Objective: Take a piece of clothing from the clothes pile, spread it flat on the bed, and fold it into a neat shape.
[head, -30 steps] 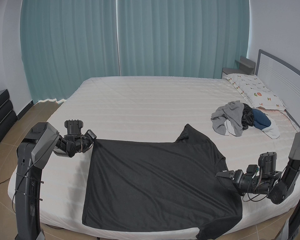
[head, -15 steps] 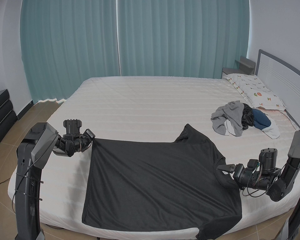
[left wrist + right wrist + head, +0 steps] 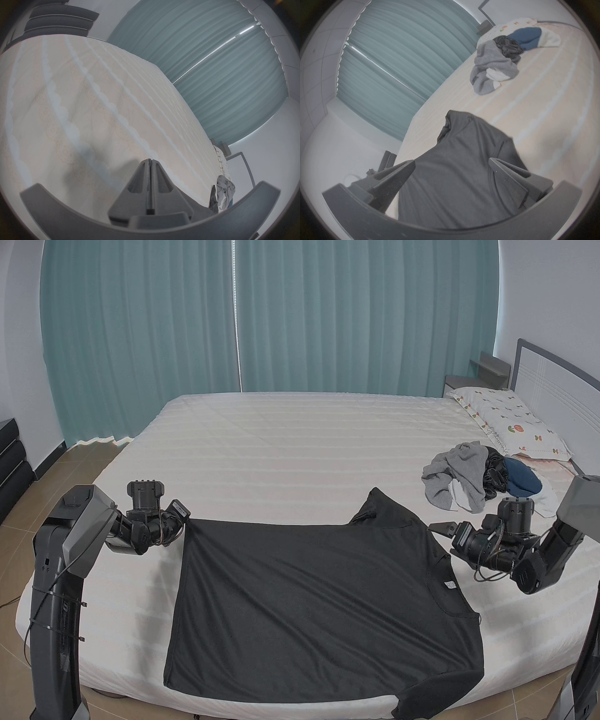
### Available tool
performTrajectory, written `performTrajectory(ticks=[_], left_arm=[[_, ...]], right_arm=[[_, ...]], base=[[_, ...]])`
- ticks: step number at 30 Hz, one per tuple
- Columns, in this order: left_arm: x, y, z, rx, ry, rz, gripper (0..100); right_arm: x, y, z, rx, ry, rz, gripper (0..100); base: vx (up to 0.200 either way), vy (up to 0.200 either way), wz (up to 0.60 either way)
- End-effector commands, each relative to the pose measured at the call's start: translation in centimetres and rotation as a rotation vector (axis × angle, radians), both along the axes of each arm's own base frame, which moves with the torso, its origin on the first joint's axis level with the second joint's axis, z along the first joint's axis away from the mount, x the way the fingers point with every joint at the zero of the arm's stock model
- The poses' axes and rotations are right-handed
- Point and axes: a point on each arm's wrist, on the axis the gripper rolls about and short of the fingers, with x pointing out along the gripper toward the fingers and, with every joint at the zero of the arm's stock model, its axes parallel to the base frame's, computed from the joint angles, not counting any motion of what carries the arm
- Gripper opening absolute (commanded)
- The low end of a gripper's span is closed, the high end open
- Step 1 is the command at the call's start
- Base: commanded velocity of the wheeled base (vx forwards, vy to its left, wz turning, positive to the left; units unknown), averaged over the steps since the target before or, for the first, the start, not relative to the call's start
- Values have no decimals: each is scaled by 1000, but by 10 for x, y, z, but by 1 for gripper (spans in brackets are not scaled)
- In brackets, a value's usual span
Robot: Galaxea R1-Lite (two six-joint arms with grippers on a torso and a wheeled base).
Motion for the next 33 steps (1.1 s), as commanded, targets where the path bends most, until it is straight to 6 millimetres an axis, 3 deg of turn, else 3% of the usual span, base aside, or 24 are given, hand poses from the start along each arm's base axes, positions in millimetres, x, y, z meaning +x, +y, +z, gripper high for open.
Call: performTrajectory(ticks=[1,7,11,23,24,33], left_arm=[[0,0,1,-9,0,6,0],[0,0,0,-9,3,6,0],[0,0,0,-9,4,6,0],[0,0,-1,-9,7,6,0],[0,0,-1,-9,7,6,0],[0,0,-2,-9,6,6,0]], right_arm=[[44,-3,-47,-136,46,-3,100],[79,2,-74,-211,28,-6,100],[94,4,-79,-216,-2,-21,100],[105,11,-87,-214,0,-12,100],[105,11,-87,-214,-2,-12,0],[114,1,-80,-209,-34,-46,0]], base=[[0,0,0],[0,0,0],[0,0,0],[0,0,0],[0,0,0],[0,0,0]])
